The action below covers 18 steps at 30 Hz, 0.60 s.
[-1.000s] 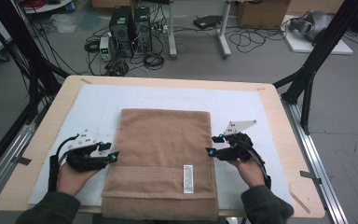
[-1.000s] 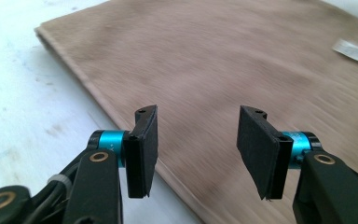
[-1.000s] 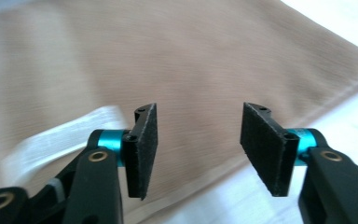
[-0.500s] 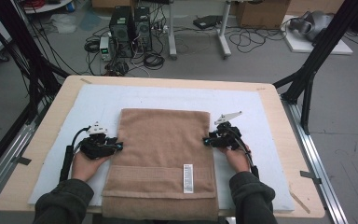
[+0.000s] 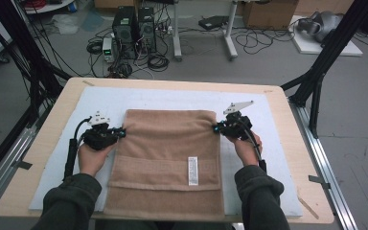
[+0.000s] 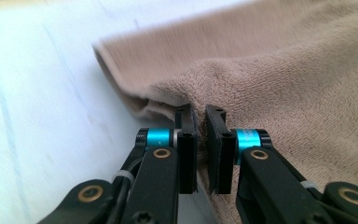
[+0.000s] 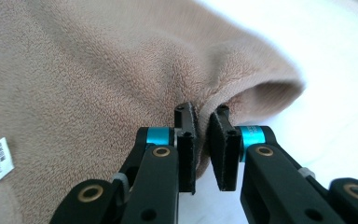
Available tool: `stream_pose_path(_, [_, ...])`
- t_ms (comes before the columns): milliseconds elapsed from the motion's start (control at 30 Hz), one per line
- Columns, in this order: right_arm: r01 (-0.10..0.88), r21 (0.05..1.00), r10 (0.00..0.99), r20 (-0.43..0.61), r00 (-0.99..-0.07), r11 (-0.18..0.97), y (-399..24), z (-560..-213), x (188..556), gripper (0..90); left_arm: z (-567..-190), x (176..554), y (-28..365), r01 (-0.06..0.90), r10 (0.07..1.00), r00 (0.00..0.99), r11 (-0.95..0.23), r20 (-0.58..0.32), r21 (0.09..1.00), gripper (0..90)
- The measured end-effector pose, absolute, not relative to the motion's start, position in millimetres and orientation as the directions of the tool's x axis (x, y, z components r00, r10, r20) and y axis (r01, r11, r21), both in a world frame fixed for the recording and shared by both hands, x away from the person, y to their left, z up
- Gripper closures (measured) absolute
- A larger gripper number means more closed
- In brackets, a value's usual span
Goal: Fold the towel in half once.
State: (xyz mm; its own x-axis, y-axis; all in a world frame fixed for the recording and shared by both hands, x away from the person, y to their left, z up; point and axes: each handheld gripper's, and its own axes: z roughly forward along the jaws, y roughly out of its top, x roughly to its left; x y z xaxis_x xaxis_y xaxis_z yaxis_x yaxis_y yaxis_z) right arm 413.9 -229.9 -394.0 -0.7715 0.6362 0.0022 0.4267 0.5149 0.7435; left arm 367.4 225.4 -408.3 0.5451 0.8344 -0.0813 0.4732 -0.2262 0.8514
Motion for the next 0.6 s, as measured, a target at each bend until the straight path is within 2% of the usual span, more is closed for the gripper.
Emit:
stream_pose_path(200, [0.364, 0.785, 0.649, -0.062, -0.759, 0.501, -234, -357, 429, 81.9, -376, 385, 224, 0.410, 0.840, 0.539, -0.201, -0.059, 0.890, 83.5])
stream_pose_path(233, [0.362, 0.790, 0.653, -0.063, -0.754, 0.494, -235, -355, 433, 79.5, -379, 392, 224, 0.438, 0.839, 0.539, -0.207, -0.071, 0.875, 82.9])
stream_pose_path(267, [0.394, 0.784, 0.678, -0.046, -0.733, 0.479, -237, -358, 439, 70.0, -383, 397, 224, 0.471, 0.850, 0.521, -0.215, -0.073, 0.855, 79.4])
stream_pose_path(300, [0.447, 0.759, 0.707, -0.025, -0.706, 0.474, -238, -364, 444, 60.3, -387, 399, 224, 0.494, 0.859, 0.506, -0.222, -0.070, 0.841, 71.8])
stream_pose_path(333, [0.476, 0.740, 0.722, -0.019, -0.691, 0.475, -239, -368, 447, 57.4, -391, 401, 226, 0.521, 0.865, 0.497, -0.233, -0.069, 0.821, 63.5])
stream_pose_path(400, [0.509, 0.726, 0.734, 0.008, -0.679, 0.463, -244, -378, 445, 52.8, -397, 396, 230, 0.533, 0.858, 0.509, -0.249, -0.072, 0.809, 56.4])
stream_pose_path(500, [0.503, 0.732, 0.726, 0.015, -0.687, 0.461, -250, -385, 427, 47.5, -401, 382, 235, 0.523, 0.833, 0.546, -0.258, -0.088, 0.812, 55.7])
stream_pose_path(600, [0.470, 0.733, 0.675, 0.019, -0.737, 0.492, -249, -389, 407, 47.9, -405, 364, 233, 0.509, 0.800, 0.594, -0.296, -0.081, 0.808, 55.3])
